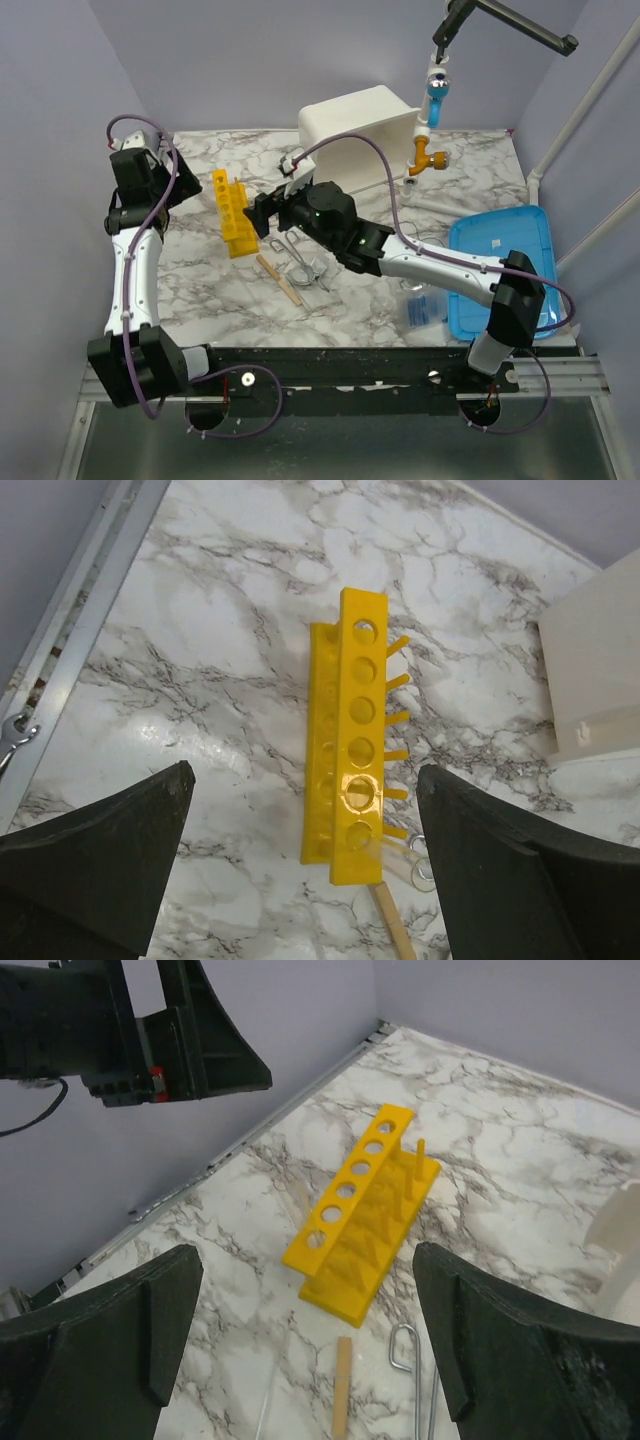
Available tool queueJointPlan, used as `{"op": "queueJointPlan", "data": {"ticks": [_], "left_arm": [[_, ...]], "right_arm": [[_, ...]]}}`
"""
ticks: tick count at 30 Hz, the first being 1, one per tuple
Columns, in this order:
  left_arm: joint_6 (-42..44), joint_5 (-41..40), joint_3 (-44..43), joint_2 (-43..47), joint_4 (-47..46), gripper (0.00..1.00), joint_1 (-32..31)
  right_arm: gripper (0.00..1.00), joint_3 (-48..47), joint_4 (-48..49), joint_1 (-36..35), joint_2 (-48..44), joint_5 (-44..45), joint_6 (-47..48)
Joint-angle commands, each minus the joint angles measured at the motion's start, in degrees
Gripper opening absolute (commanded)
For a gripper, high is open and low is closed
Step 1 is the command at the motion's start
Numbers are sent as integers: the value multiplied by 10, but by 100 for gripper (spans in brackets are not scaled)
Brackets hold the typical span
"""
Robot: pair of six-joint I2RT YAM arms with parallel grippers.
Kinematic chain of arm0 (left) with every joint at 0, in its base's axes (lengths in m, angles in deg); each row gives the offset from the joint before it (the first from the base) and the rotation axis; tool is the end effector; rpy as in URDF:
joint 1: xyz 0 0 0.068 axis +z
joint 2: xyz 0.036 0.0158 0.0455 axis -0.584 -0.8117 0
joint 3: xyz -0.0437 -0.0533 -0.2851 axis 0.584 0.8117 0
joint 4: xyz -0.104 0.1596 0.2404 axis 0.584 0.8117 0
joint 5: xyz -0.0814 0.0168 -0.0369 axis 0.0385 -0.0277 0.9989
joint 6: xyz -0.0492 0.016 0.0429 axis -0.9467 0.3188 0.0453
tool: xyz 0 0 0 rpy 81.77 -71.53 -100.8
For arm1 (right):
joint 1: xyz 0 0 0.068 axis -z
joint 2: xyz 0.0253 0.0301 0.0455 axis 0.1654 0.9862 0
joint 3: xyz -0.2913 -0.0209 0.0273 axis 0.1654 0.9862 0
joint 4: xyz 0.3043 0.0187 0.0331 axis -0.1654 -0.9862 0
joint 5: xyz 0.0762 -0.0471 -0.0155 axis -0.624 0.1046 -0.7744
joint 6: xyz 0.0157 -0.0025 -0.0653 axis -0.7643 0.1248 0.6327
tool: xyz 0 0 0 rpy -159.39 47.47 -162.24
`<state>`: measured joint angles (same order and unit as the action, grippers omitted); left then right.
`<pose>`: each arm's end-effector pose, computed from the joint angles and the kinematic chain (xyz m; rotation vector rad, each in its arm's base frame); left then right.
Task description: Organize the chemistry lab equipment
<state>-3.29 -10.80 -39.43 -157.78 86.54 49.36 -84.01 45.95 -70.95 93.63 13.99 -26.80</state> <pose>0.3172 0.0708 0.3622 -0.5420 1.9821 -0.1905 0.2454 0.4238 0.3716 -0.5660 1.5740 0.7432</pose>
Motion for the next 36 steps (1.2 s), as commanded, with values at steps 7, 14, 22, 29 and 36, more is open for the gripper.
{"op": "queueJointPlan", "data": {"ticks": [7,14,22,29,36], "left_arm": [[41,32,-110,-180,66,96,-64],[49,25,-131,-240,66,91,-73],[76,35,-148,-286,77,79,-85],[96,39,-167,-325,93,77,-99],[102,27,-167,-339,94,65,-102]], "right_arm": [[95,132,24,12,-121,47,-64],[95,191,31,13,-175,63,-90],[95,200,31,13,-184,66,-99],[95,203,33,13,-180,55,-112],[95,208,36,13,-180,54,-118]]}}
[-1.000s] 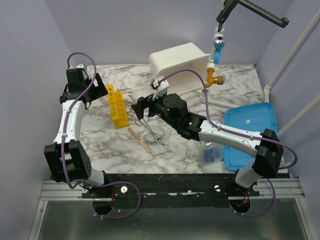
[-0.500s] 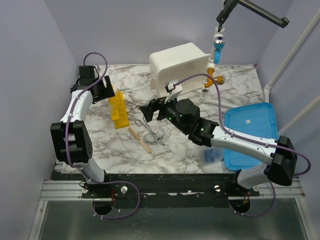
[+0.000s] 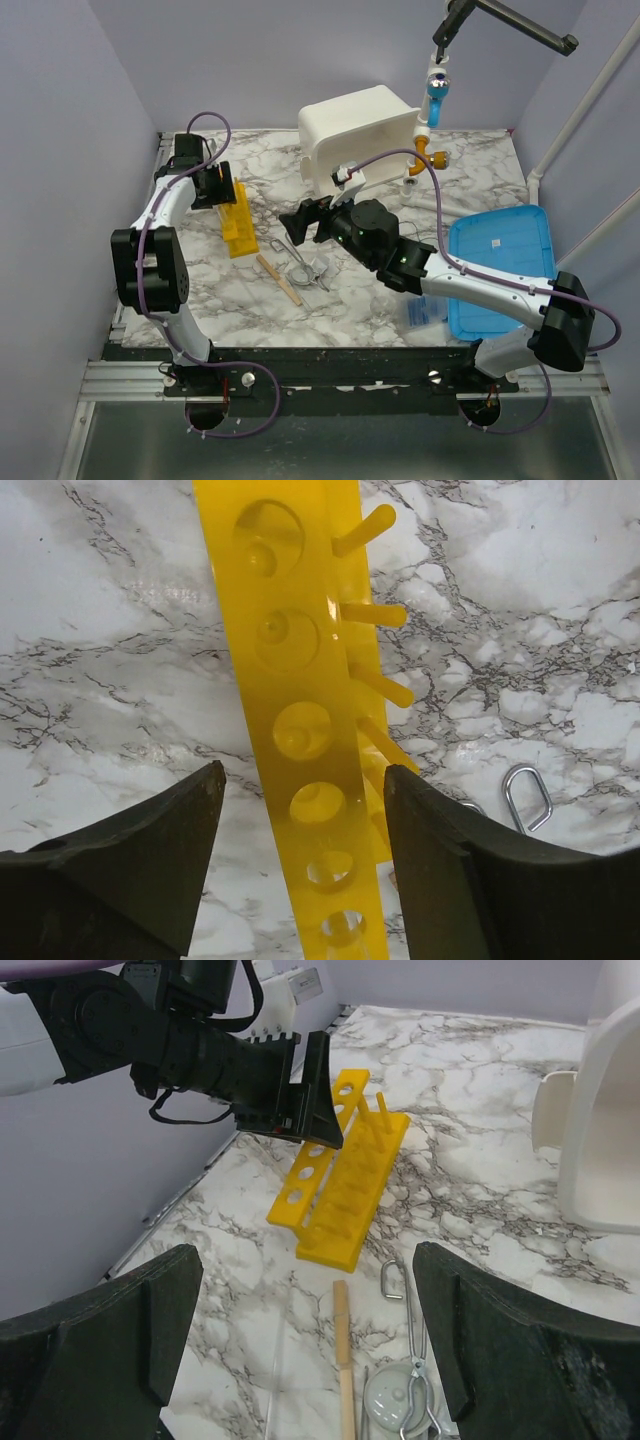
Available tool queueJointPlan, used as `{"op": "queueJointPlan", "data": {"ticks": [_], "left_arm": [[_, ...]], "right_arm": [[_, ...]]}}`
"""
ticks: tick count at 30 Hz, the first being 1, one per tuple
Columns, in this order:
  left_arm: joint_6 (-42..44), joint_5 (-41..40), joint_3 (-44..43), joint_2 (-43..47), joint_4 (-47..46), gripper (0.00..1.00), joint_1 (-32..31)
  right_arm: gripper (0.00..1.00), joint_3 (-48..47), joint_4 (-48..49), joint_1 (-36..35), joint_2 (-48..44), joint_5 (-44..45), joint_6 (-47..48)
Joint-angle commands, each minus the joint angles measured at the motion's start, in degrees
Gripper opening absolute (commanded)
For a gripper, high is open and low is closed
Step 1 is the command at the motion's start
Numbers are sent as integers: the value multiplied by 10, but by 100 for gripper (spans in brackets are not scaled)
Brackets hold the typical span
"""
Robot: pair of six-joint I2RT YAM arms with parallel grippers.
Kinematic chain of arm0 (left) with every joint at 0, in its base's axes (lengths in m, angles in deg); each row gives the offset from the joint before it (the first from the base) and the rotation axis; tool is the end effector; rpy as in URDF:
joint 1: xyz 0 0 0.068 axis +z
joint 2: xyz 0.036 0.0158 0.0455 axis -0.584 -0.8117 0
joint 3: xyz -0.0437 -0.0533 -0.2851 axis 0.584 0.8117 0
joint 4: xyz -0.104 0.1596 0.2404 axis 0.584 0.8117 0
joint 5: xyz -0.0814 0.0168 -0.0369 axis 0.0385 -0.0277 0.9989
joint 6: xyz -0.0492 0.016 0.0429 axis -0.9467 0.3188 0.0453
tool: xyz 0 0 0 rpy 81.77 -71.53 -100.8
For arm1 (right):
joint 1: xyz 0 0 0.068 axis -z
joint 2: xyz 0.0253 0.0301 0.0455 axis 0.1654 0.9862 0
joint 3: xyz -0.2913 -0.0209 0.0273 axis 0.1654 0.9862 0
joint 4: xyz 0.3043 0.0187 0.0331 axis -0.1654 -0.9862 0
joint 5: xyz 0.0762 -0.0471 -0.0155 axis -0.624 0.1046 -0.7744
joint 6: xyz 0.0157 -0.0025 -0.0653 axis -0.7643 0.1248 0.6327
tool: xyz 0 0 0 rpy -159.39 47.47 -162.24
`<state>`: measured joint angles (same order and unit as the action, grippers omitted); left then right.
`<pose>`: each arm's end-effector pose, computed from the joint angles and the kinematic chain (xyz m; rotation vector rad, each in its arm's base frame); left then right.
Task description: Organize the chemistry lab equipment
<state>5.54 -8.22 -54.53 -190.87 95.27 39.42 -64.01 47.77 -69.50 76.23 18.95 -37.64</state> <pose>0.4461 0.0204 0.2381 -0.2805 2.5054 -0.2537 0.2155 0.3383 0.3571 -0.3343 1.6590 0.7909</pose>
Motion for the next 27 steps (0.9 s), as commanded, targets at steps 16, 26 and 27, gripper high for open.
{"op": "queueJointPlan", "data": {"ticks": [16,26,27], "left_arm": [[73,29,-25,-30,14,35,-9],[117,42,-26,-38,26,30,-10],[117,41,-27,-39,27,30,-10]], "right_arm": [[95,11,17,-1,-4,5,-13],[95,23,17,-1,-16,14,-13],[95,24,17,-1,-17,14,-13]]}}
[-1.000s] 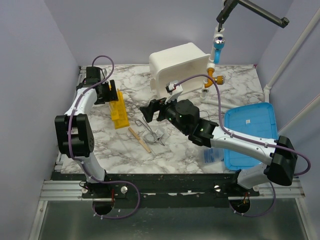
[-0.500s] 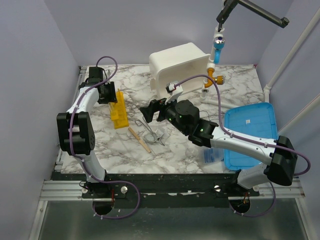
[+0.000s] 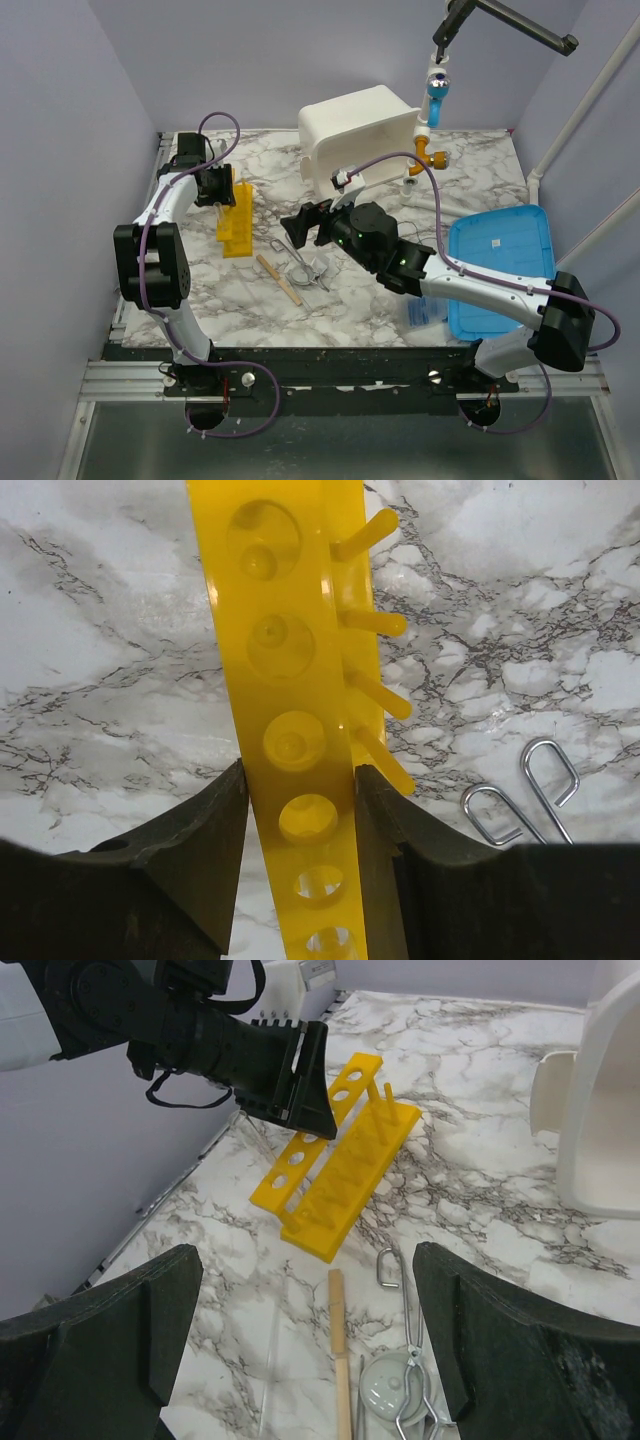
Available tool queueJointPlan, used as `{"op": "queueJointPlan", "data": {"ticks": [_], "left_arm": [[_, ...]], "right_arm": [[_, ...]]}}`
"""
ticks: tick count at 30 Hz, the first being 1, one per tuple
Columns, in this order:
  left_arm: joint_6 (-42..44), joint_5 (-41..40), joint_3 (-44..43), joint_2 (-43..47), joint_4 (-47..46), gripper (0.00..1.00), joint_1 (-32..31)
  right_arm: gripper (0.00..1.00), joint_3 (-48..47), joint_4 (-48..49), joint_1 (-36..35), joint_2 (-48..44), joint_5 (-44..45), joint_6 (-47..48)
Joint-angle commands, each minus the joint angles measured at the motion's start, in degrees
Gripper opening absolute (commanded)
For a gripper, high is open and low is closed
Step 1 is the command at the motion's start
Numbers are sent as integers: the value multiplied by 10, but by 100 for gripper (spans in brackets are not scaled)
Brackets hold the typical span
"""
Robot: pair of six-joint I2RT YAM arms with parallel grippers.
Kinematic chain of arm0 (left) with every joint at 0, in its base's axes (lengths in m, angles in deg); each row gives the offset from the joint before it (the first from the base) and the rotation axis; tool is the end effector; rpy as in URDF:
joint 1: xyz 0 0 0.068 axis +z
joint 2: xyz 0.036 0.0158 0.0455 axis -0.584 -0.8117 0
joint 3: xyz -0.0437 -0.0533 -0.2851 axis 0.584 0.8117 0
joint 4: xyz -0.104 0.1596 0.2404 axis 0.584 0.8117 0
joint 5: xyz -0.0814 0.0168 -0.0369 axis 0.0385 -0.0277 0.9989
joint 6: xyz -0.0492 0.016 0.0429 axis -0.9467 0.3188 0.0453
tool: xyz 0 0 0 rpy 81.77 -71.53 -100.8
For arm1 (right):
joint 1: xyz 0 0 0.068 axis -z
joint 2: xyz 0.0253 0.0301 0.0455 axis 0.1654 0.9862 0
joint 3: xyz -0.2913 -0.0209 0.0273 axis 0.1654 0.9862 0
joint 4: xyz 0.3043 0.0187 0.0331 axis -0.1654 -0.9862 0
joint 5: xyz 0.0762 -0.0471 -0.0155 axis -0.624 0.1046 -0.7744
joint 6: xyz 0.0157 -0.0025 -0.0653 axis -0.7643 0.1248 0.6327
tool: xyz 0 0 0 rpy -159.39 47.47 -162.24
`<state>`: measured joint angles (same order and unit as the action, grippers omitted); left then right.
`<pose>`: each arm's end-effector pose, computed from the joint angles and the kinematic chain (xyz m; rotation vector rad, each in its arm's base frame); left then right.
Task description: Organize the chemistry lab equipment
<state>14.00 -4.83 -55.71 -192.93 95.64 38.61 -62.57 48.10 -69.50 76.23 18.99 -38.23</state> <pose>0.4531 0.0113 0.2303 -0.0564 2.5299 -0.2761 0.2150 0.3374 0.3472 -0.3337 1.6784 0.7872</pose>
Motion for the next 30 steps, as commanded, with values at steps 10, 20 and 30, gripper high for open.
{"op": "queueJointPlan", "data": {"ticks": [10,20,30], "left_arm": [[14,27,-31,-7,33,66,2],[3,41,-33,48,20,99,10],[-44,7,-13,153,-23,99,40]], "right_arm": [[96,18,1,-1,-23,28,-8],[97,-1,-79,-1,-36,87,-2],[98,-45,-185,44,-15,97,-32]]}}
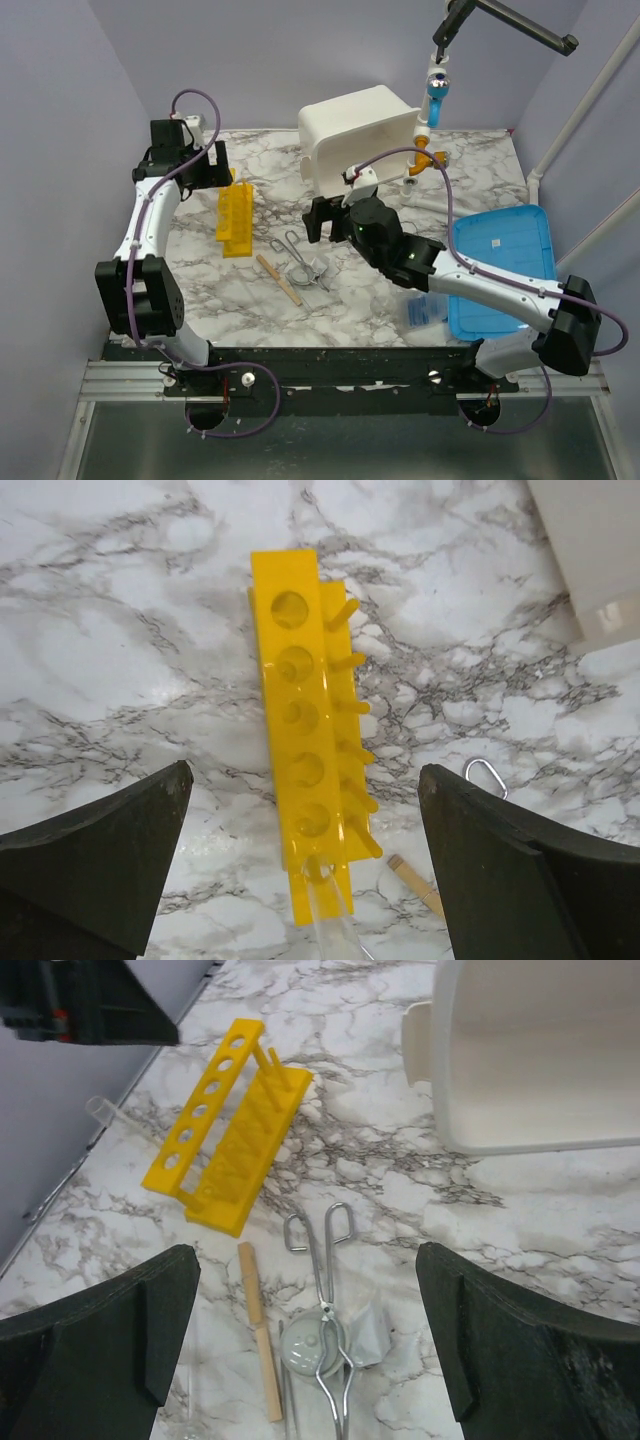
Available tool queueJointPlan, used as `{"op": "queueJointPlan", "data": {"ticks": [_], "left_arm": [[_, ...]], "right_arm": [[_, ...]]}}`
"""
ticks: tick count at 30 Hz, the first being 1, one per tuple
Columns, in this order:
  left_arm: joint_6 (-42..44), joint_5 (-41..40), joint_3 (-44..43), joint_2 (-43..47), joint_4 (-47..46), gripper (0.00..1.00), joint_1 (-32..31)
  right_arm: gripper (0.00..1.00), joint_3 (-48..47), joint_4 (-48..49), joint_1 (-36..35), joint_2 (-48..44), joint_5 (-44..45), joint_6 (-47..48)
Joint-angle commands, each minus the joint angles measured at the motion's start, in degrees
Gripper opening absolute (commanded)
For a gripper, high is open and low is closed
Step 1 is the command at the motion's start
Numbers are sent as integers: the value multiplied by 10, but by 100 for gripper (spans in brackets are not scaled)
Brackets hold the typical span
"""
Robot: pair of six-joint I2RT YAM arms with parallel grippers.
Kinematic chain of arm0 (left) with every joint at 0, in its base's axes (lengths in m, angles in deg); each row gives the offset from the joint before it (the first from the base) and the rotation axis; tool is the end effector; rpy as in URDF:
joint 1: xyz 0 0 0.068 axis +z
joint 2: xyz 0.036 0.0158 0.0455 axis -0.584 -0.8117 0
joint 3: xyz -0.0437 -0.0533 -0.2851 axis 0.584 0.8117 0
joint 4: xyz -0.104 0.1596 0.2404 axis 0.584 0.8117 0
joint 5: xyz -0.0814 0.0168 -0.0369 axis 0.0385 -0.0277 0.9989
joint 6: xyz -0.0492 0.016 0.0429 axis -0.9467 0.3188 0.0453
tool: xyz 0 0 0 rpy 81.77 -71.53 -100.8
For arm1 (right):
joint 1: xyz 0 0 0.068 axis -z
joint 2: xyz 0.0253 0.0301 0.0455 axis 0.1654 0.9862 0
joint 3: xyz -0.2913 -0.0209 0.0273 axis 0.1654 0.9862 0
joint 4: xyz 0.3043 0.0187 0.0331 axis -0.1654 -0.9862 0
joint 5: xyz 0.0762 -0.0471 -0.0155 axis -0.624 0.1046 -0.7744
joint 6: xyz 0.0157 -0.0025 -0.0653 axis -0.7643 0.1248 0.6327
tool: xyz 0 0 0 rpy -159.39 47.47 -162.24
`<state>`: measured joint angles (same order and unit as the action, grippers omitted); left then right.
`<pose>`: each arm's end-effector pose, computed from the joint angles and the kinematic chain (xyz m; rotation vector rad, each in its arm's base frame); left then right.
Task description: Organize the chemistry lab equipment
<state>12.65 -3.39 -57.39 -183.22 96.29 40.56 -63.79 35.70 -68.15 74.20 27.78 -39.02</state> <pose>0.4282 0.0234 0.3122 -0.0806 2.3411 -0.2815 0.2217 0.3158 0.3436 -0.2523 1.8036 0.5577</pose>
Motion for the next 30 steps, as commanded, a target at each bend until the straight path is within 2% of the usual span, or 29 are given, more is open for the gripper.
{"op": "queueJointPlan", "data": {"ticks": [1,6,12,15,18,23,26,30], "left_arm": [[-37,-7,5,68,-31,98,23],[-69,6,34,159,-50,99,22],[-90,2,120,259,-102,99,-9],[-87,-29,119,266,-94,99,-31],[-97,-24,117,267,-91,99,-32],[-100,-15,118,265,-95,99,-33],[-101,-15,116,264,-91,99,-33],[-107,-14,117,265,-92,99,-33]], "right_arm": [[98,-38,-67,43,12,2,-33],[97,-62,-50,75,57,2,-52],[96,-120,42,104,164,15,-55],[94,-171,78,117,230,27,-51],[94,-212,137,121,301,63,-26],[94,-294,147,135,397,110,-25],[91,-304,186,142,422,117,-19],[87,-292,283,143,441,112,58]]}}
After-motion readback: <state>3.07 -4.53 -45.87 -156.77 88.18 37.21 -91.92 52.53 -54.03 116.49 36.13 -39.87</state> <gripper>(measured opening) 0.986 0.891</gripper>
